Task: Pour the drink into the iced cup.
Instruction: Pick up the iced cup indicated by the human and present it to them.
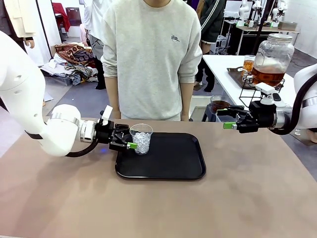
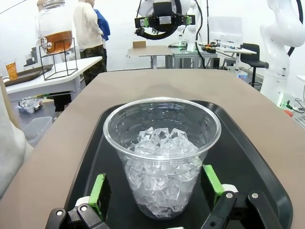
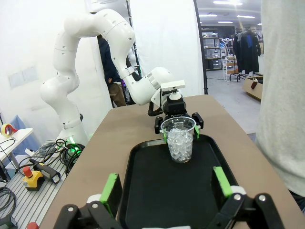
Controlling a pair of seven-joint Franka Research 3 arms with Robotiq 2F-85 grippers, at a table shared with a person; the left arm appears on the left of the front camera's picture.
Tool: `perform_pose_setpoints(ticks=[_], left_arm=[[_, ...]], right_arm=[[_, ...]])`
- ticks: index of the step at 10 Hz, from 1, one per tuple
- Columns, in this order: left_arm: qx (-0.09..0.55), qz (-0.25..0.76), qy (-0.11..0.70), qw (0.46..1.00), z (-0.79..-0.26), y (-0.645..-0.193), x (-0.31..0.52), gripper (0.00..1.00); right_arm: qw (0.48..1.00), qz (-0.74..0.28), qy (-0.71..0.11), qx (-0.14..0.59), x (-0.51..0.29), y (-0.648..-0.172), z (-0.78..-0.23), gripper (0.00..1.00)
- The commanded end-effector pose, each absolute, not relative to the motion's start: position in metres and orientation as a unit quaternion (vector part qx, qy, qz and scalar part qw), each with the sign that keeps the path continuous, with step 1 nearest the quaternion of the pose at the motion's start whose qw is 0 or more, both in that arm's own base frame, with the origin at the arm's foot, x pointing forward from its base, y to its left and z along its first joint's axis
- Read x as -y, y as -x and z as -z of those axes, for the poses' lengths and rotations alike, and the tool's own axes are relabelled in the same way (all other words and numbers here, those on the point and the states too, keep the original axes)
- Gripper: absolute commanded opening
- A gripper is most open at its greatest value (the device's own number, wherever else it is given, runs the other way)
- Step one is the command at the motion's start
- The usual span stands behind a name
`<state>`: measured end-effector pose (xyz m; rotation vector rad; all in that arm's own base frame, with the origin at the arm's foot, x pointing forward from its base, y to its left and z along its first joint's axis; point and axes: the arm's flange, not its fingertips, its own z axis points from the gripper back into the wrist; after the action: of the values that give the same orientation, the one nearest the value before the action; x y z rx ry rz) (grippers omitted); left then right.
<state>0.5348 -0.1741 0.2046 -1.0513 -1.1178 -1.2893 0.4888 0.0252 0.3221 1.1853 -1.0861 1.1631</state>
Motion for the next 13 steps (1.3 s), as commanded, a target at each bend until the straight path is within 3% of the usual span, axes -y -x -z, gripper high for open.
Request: perform_pose_setpoints(ticks=[1,13], left_arm=[[0.476,0.535,0.442,0.54,-0.203,-0.54,0.184,1.0],[0.459,0.509,0.48,0.547,-0.205,-0.538,0.216,1.0]], right_arm=[[0.546,-0.493,-0.499,0.458,-0.027,-0.49,-0.325,1.0],[0.546,-0.493,-0.499,0.458,-0.027,-0.49,-0.325,1.0]])
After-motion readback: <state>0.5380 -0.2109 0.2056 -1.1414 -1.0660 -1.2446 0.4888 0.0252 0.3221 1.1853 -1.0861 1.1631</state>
